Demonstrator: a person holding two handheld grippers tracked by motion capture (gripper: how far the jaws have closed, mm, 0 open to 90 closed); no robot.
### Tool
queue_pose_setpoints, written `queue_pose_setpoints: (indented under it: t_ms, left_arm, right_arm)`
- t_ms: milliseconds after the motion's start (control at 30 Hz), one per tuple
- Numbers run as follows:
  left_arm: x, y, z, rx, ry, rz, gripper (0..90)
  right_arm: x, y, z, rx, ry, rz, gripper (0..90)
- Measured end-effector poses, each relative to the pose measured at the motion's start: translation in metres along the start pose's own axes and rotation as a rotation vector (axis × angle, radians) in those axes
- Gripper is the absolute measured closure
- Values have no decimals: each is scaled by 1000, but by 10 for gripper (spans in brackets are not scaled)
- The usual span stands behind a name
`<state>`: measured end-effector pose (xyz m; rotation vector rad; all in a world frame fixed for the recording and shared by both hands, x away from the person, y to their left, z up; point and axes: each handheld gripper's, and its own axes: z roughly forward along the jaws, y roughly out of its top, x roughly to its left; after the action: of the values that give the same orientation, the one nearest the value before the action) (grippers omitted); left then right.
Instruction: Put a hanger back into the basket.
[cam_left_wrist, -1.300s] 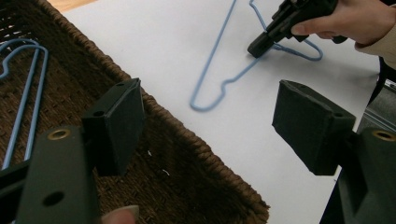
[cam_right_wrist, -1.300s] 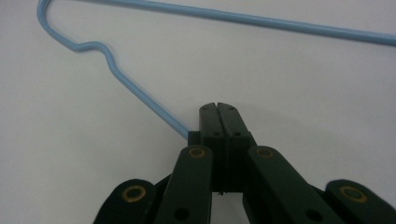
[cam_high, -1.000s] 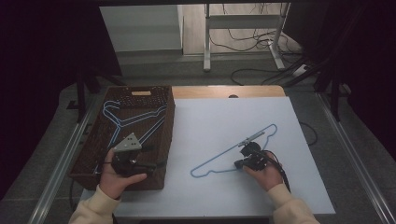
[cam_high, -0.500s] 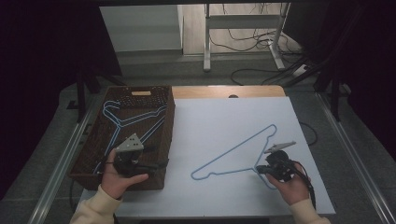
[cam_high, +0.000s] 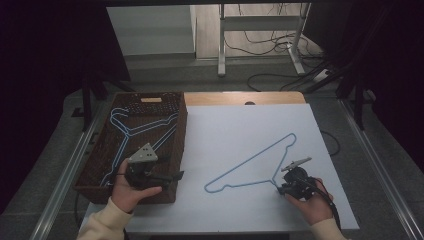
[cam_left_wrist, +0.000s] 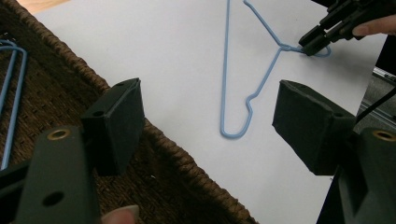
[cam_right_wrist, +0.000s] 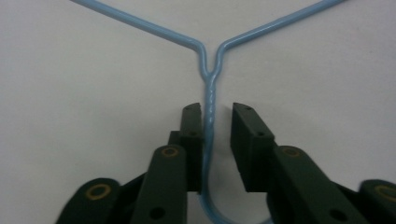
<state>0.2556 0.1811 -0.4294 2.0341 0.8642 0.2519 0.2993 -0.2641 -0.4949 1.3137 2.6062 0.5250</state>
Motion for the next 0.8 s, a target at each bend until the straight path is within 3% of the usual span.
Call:
queue_pose_setpoints:
  t_ms: [67, 233, 433, 567, 600, 633, 800]
  left_arm:
    - [-1, 0, 1, 5, -1, 5, 248]
    - [-8, 3, 7, 15, -7, 23, 248]
    - [-26, 18, 23, 41, -24, 75, 251]
    - [-46, 32, 45, 78, -55, 114, 253]
    - [-56, 39, 59, 104, -71, 137, 253]
    - [-56, 39, 59, 104, -71, 137, 252]
    - [-73, 47, 97, 151, -102, 142, 258]
  right_arm:
    - [4, 4, 1, 32, -11, -20, 846]
    - [4, 9, 2, 63, -7, -5, 853]
    - [1, 10, -1, 78, 19, -8, 859]
    - [3, 13, -7, 71, 20, -14, 859]
    - [3, 14, -9, 67, 25, -17, 859]
    - [3, 14, -9, 67, 25, -17, 859]
    - [4, 16, -12, 56, 24, -22, 859]
